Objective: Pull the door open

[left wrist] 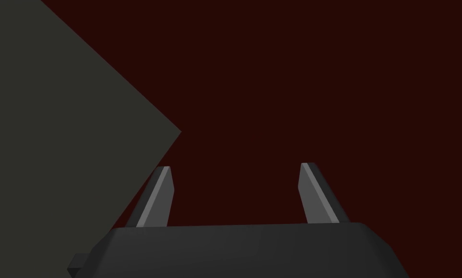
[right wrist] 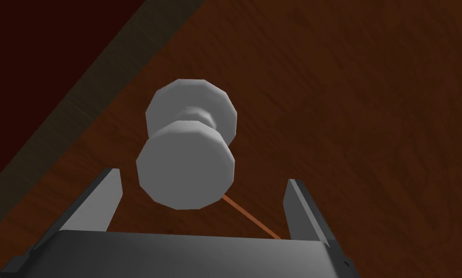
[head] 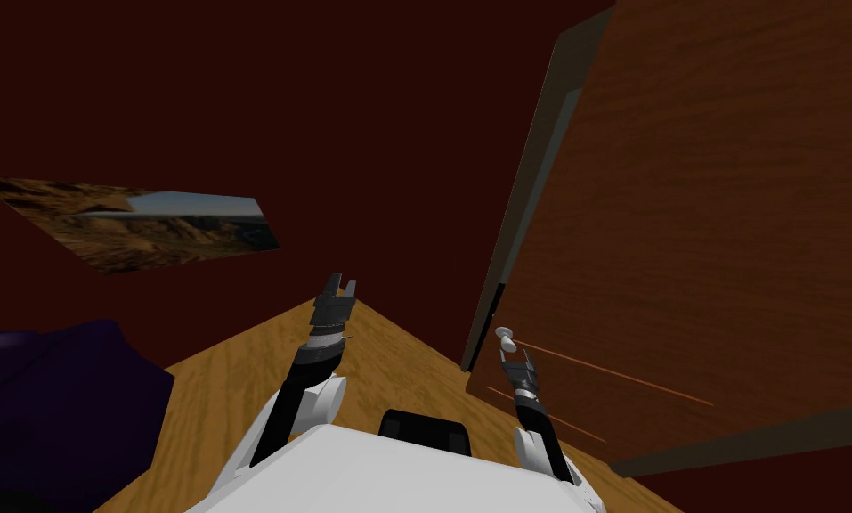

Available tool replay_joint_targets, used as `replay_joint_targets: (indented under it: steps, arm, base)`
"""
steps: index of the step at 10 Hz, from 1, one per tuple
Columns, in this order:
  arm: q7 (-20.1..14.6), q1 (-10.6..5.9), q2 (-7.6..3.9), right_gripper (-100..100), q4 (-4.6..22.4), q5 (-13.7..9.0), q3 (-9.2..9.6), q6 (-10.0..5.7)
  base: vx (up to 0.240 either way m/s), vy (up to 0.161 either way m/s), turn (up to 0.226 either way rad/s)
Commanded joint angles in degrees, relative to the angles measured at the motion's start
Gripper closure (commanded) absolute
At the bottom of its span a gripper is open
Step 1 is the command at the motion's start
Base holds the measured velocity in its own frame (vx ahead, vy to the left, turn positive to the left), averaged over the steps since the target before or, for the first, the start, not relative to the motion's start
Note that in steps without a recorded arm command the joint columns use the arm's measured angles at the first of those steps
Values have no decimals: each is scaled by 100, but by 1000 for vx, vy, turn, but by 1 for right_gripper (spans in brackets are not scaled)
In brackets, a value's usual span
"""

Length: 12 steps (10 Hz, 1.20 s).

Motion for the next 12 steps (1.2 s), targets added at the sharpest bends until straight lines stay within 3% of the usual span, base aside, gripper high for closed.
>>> replay_joint_targets:
  steps: [1,12]
  arm:
    - [-170,4,10,-100,-27,-45,22,19]
    - [-1813,-134,207,-100,-161,-635,306,195]
  base:
    - [-38,-9,10]
    - [-56,-10,16]
